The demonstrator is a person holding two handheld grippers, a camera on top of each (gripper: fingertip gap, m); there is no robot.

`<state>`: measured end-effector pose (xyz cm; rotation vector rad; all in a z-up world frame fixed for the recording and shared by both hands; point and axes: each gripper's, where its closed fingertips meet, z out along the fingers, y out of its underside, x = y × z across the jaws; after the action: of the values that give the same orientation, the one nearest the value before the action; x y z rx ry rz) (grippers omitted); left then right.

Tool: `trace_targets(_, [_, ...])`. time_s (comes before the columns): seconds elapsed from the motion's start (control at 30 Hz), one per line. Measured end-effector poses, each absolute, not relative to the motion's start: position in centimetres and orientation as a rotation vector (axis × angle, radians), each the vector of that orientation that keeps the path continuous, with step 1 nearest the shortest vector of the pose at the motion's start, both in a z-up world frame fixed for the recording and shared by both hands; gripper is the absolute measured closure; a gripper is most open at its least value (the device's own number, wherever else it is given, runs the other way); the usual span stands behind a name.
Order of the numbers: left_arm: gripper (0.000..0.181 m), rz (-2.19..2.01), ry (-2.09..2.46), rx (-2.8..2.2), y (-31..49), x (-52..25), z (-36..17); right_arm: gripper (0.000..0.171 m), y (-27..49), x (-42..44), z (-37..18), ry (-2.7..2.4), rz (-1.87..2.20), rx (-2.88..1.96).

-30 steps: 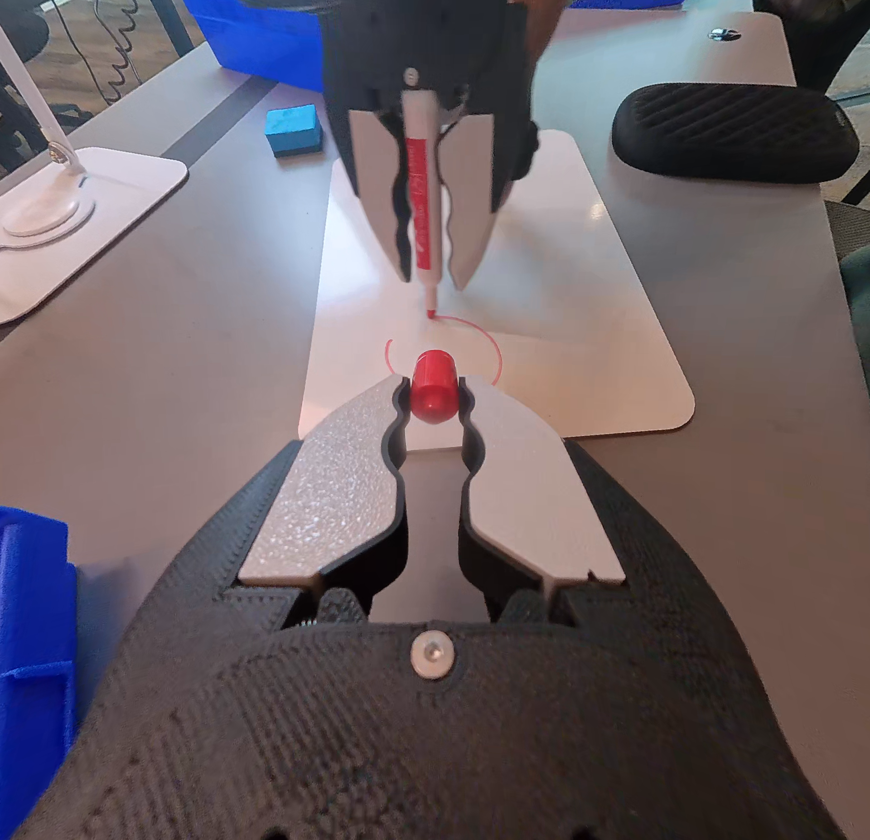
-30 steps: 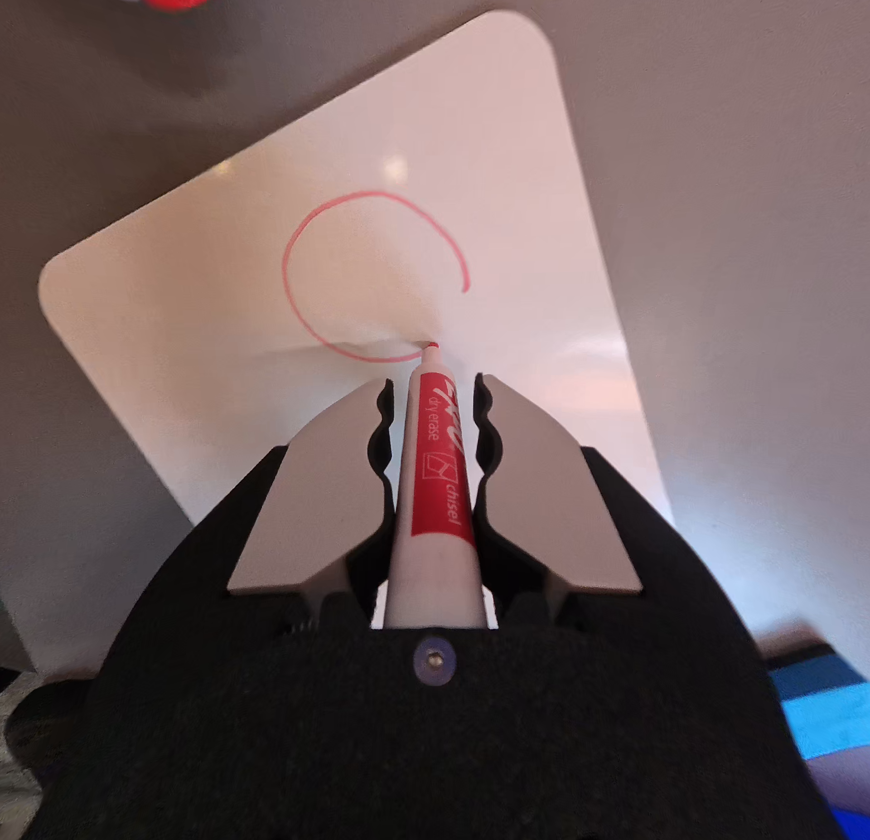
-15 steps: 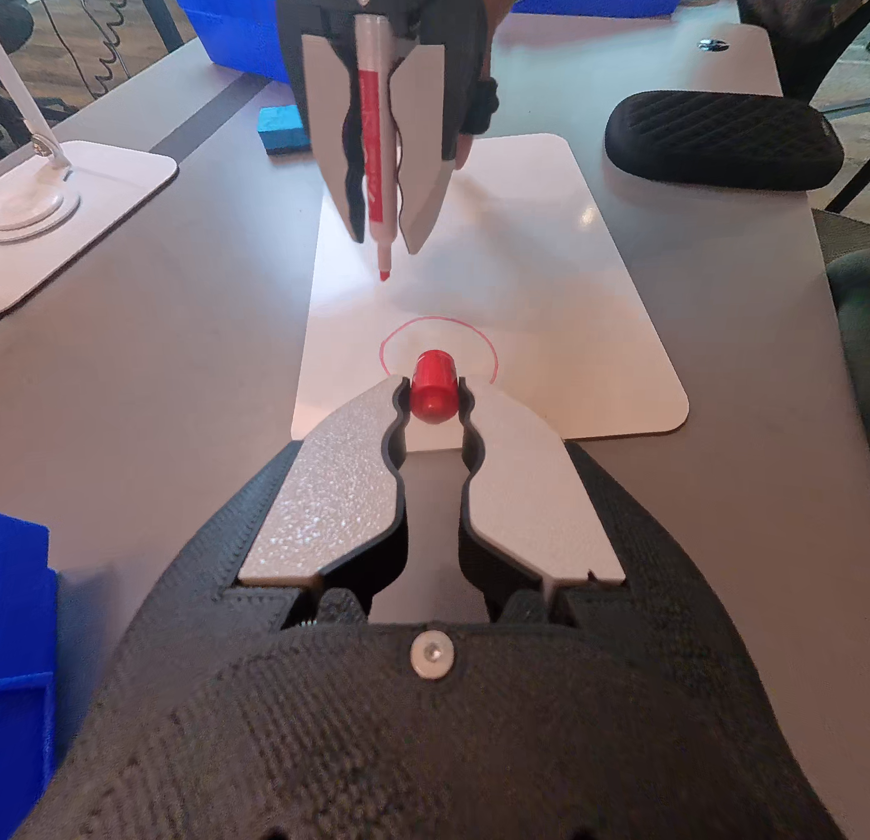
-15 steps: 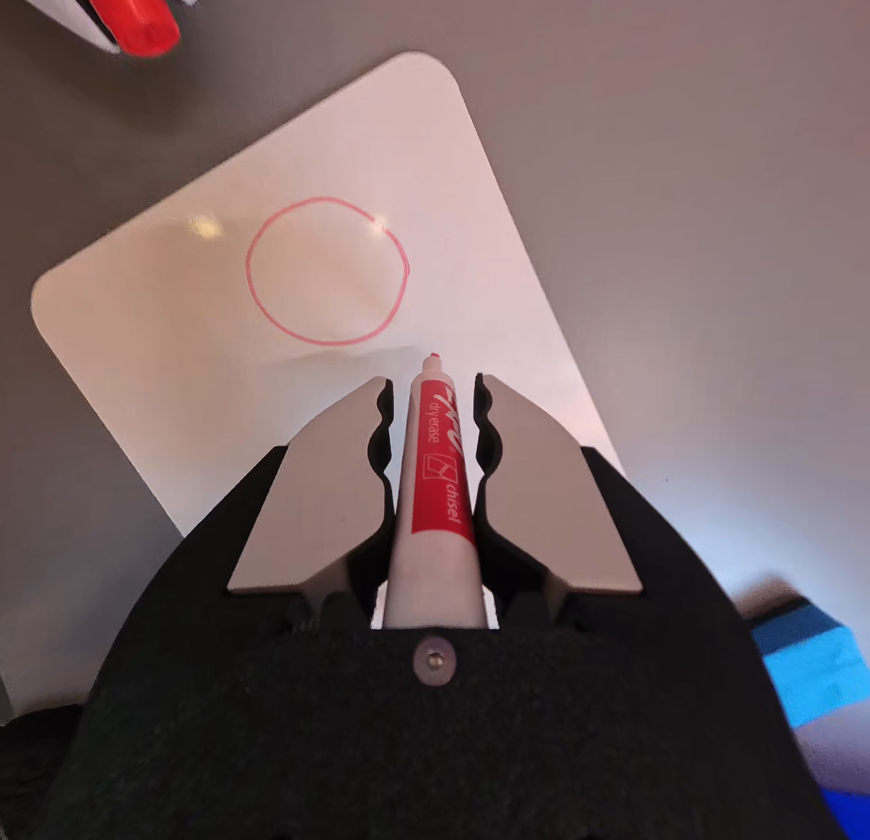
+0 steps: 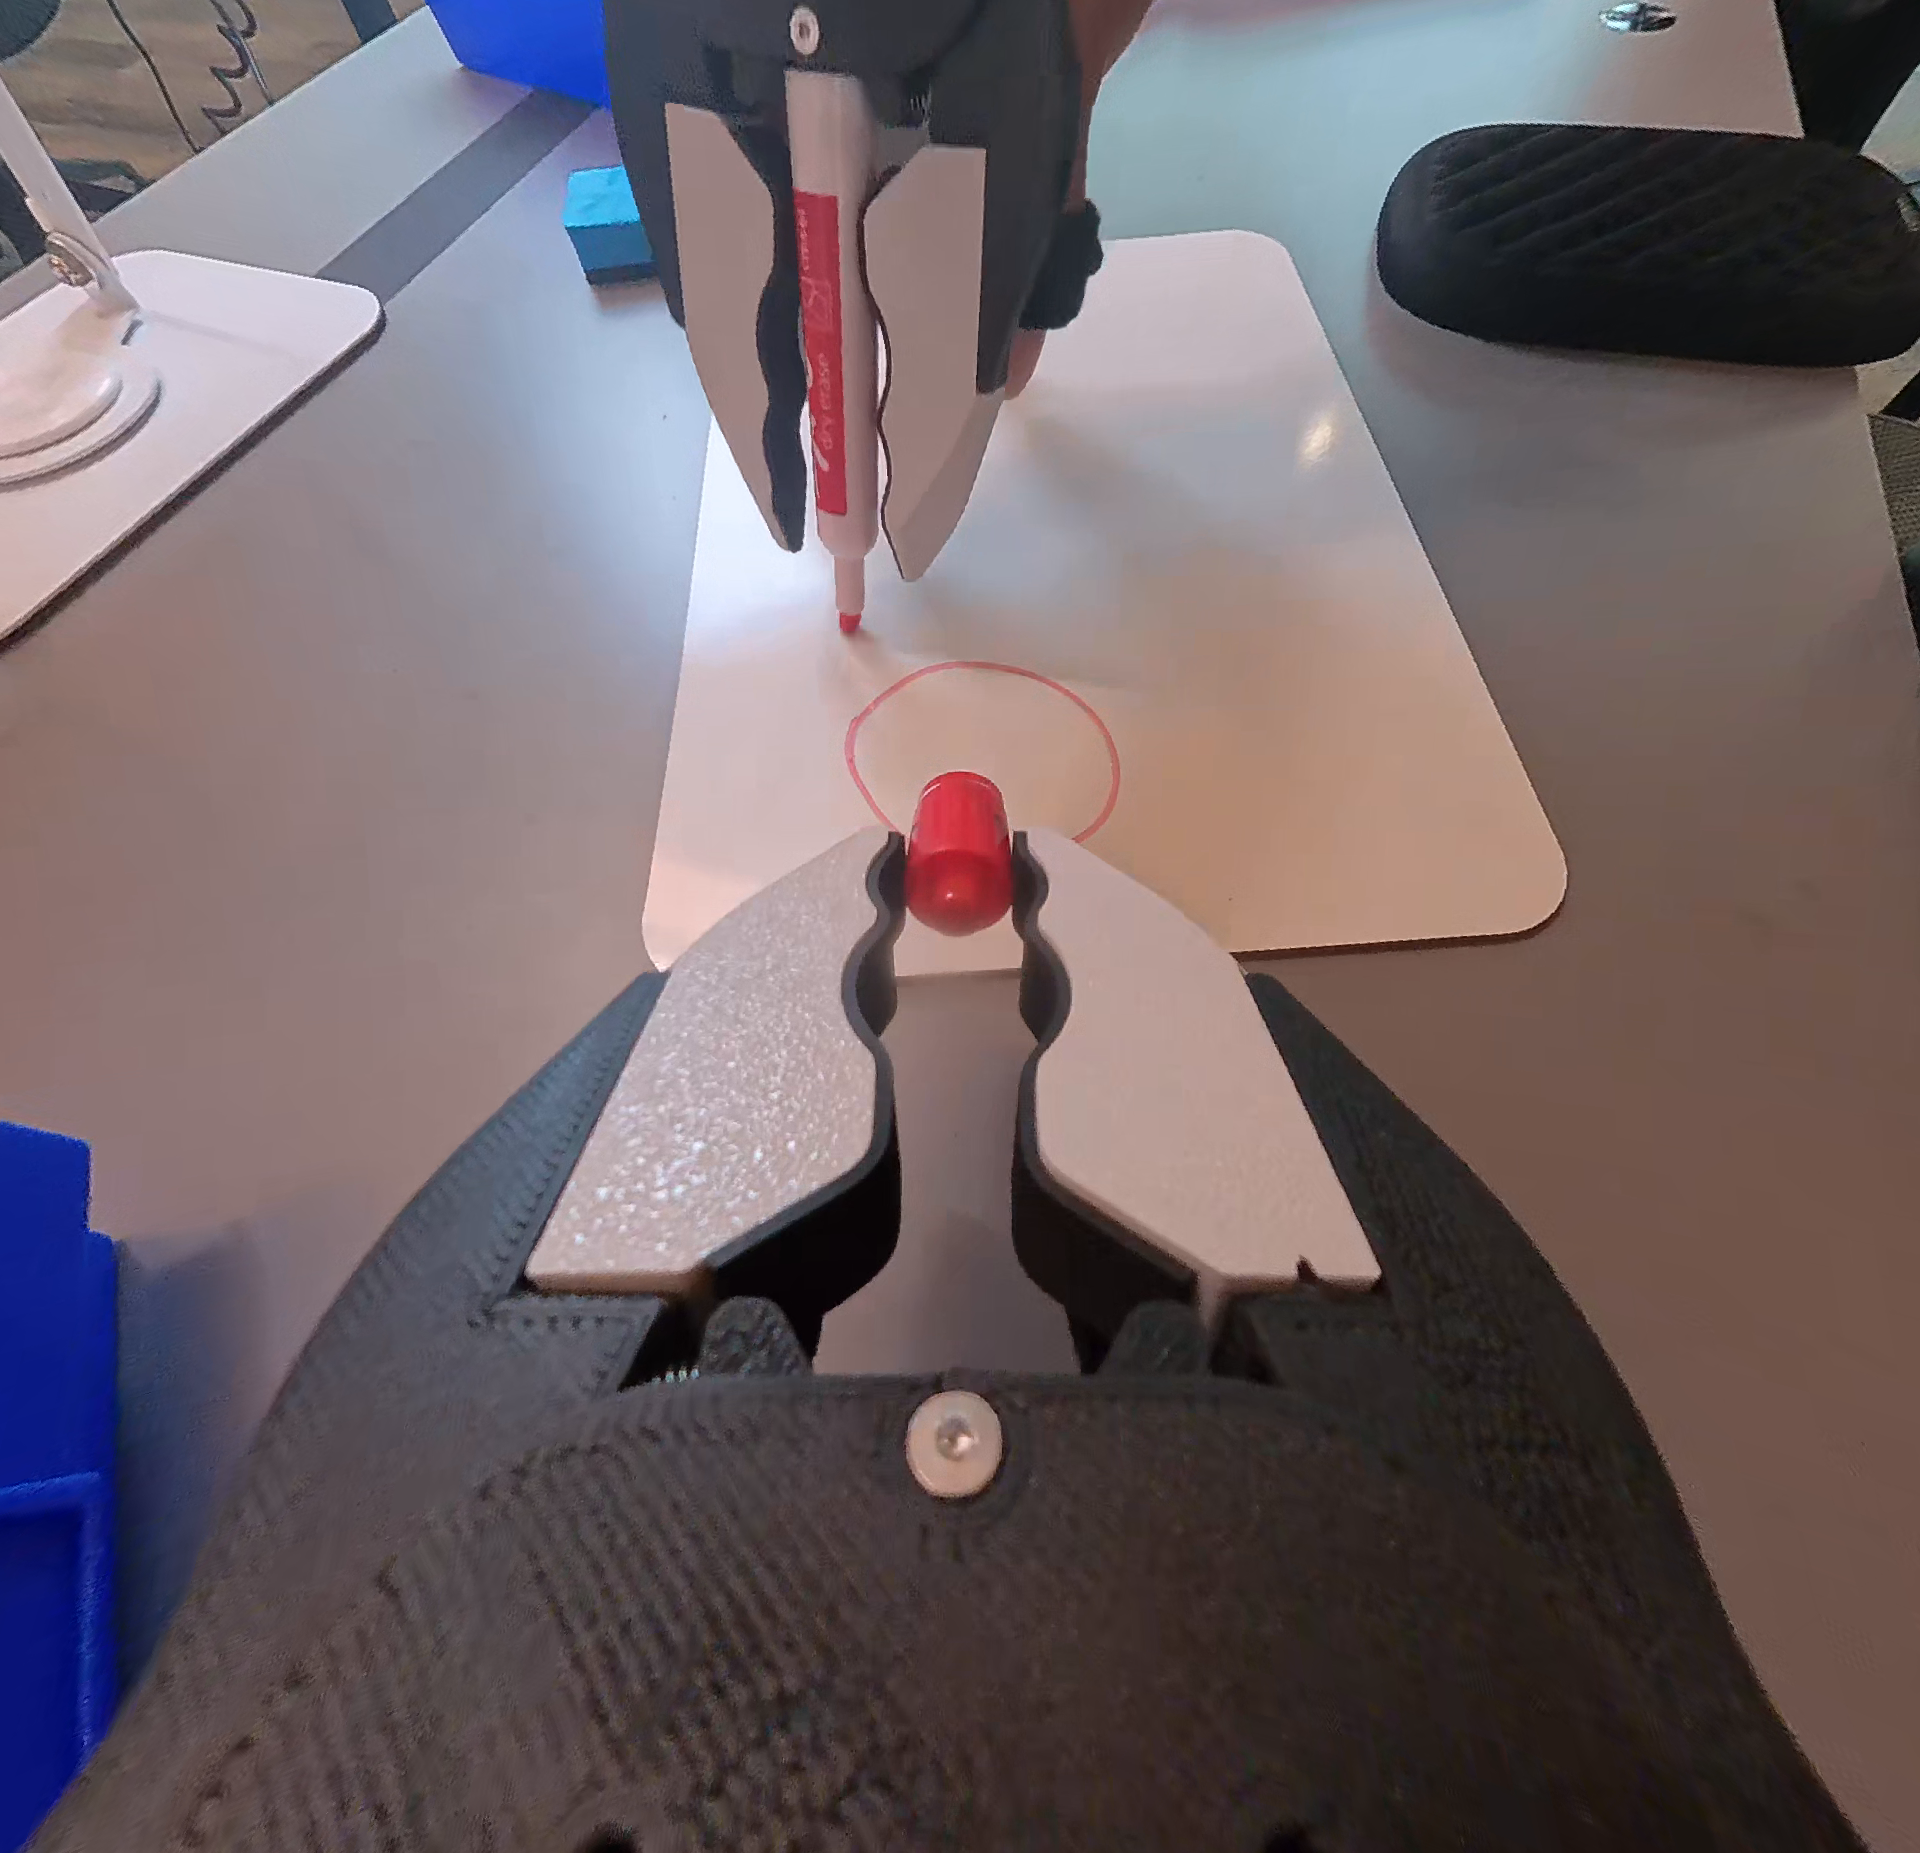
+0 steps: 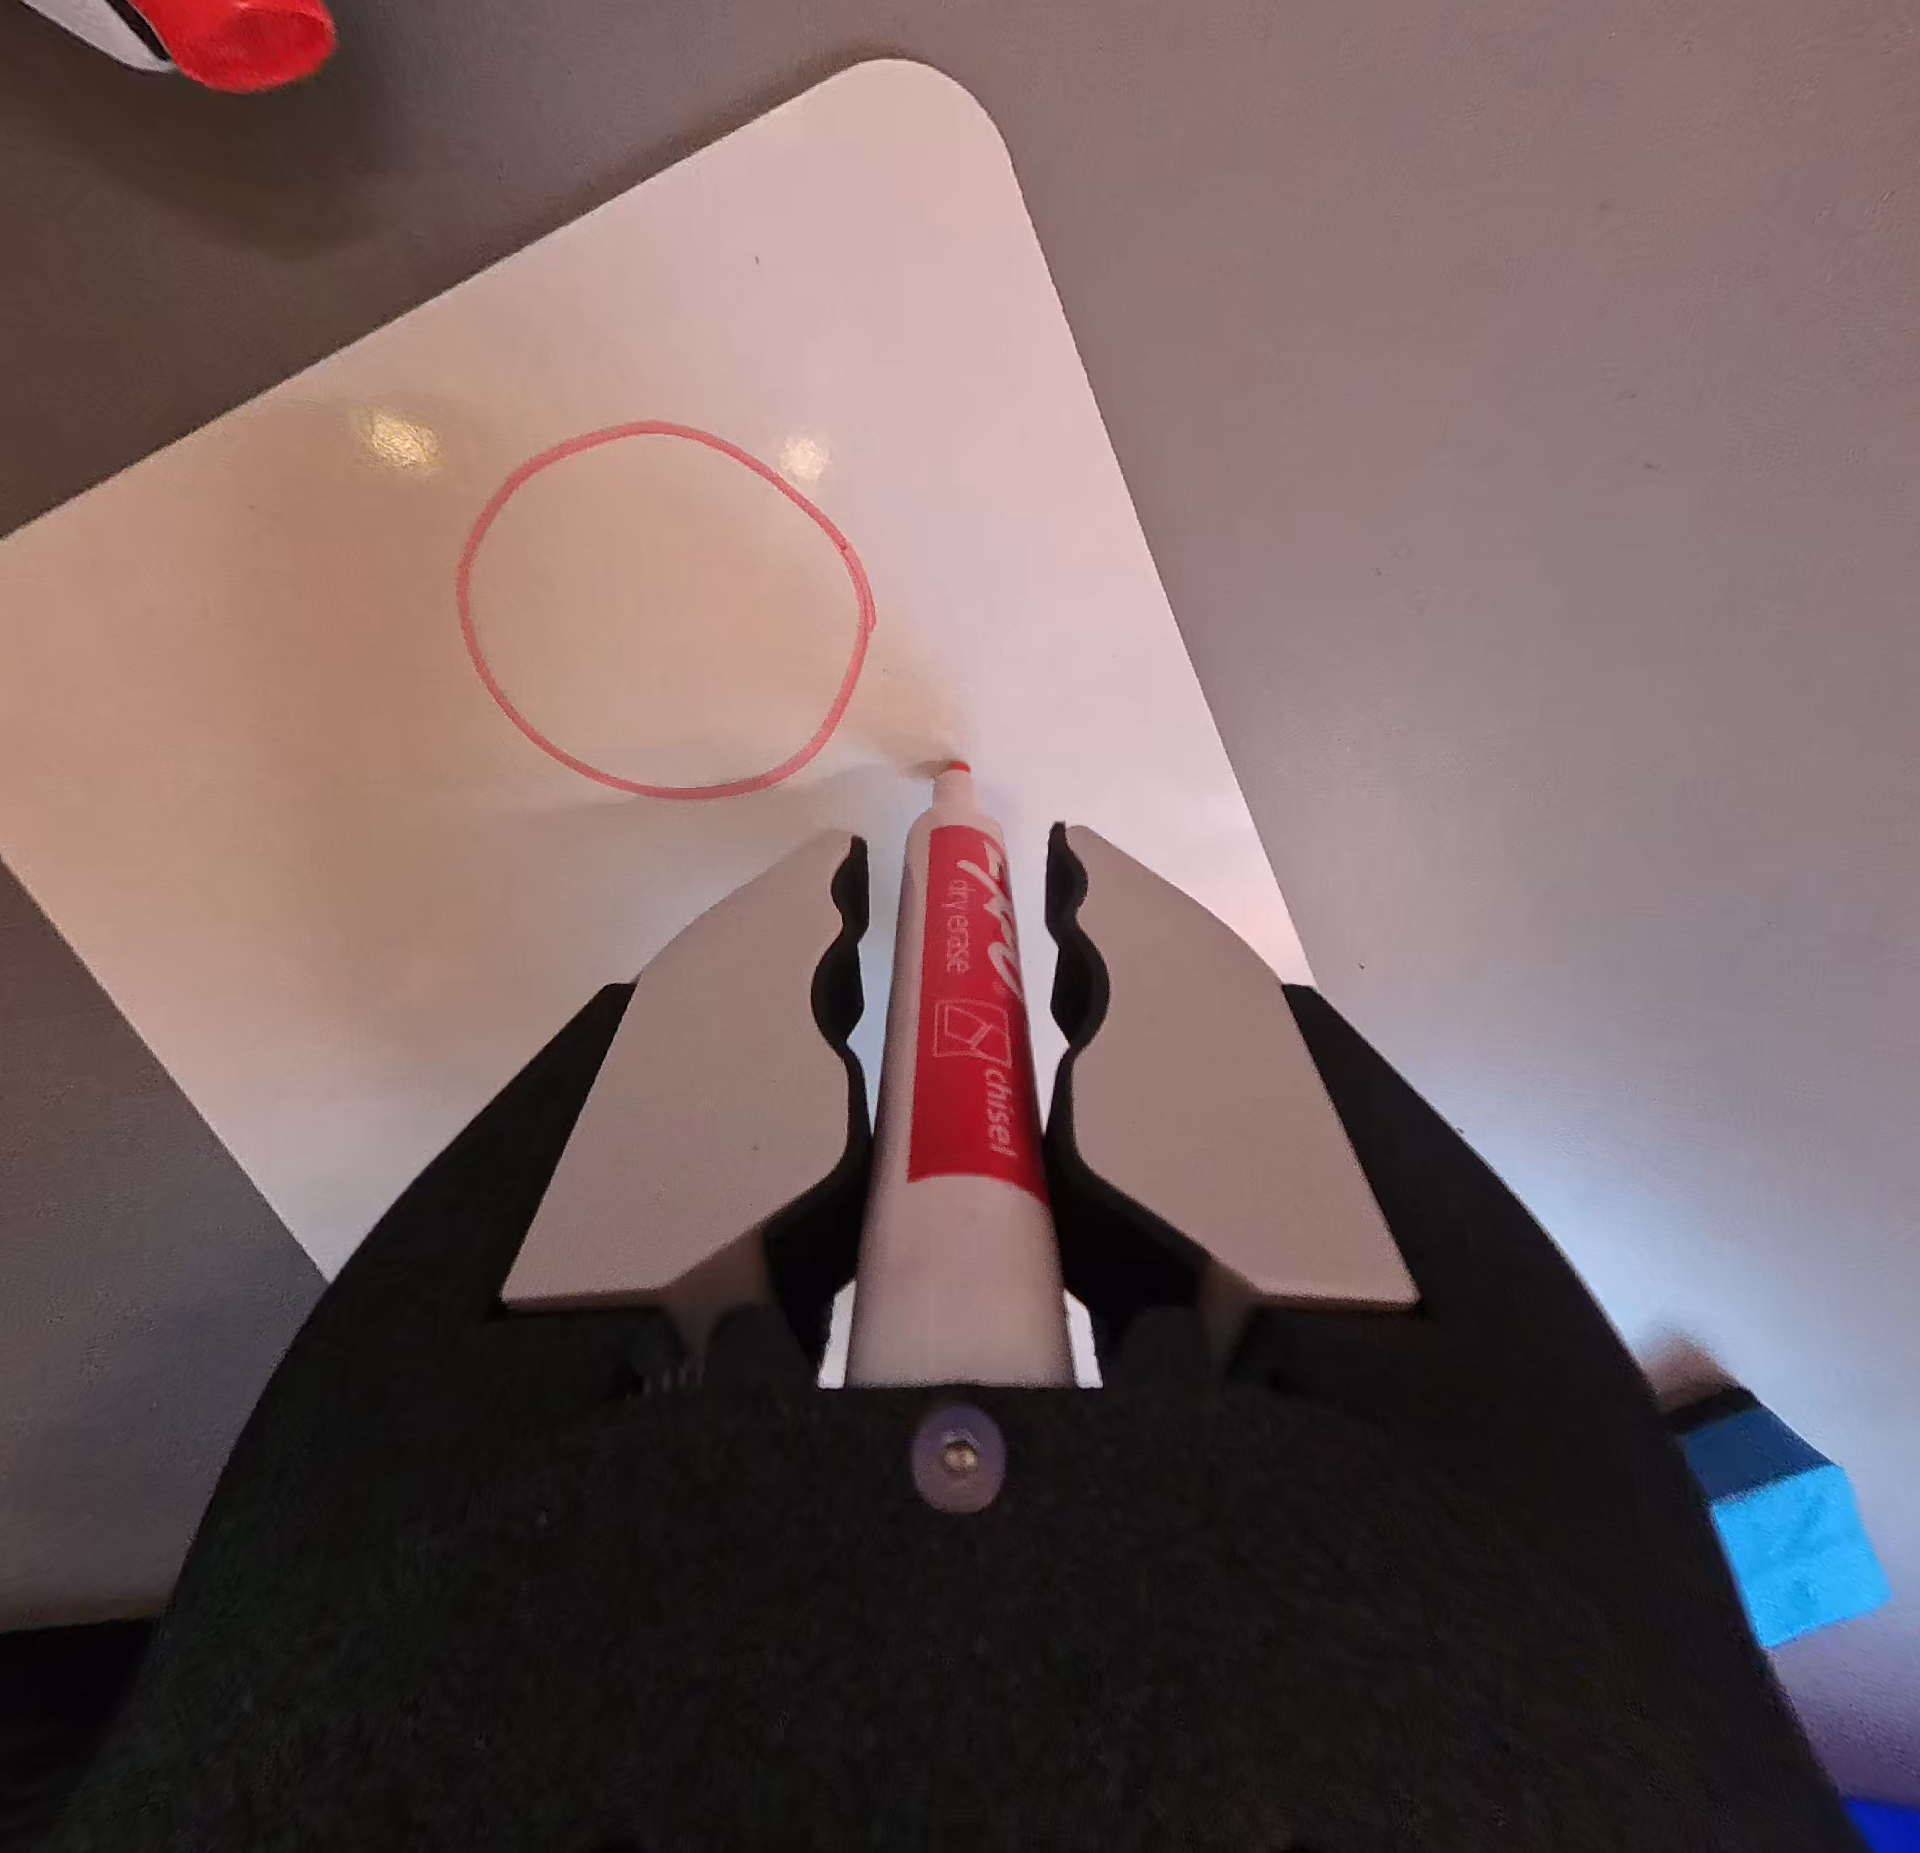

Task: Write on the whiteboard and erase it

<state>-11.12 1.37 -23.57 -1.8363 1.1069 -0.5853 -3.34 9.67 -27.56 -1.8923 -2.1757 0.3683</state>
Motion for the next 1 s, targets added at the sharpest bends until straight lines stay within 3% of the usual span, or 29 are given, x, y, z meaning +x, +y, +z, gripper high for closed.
trace_targets(0.4, [0.162, -0.599, 1.112, -1.825, 1.1, -10.9, -23.3, 0.138, 4.7, 0.5, -27.5, -2.292, 0.353, -1.909])
trace_targets(1.0, [0.162, -0.603, 1.107, -1.826, 1.2, -11.1, -23.2, 0.138, 9.5, -3.7, -27.2, -2.137, 0.395, -1.870])
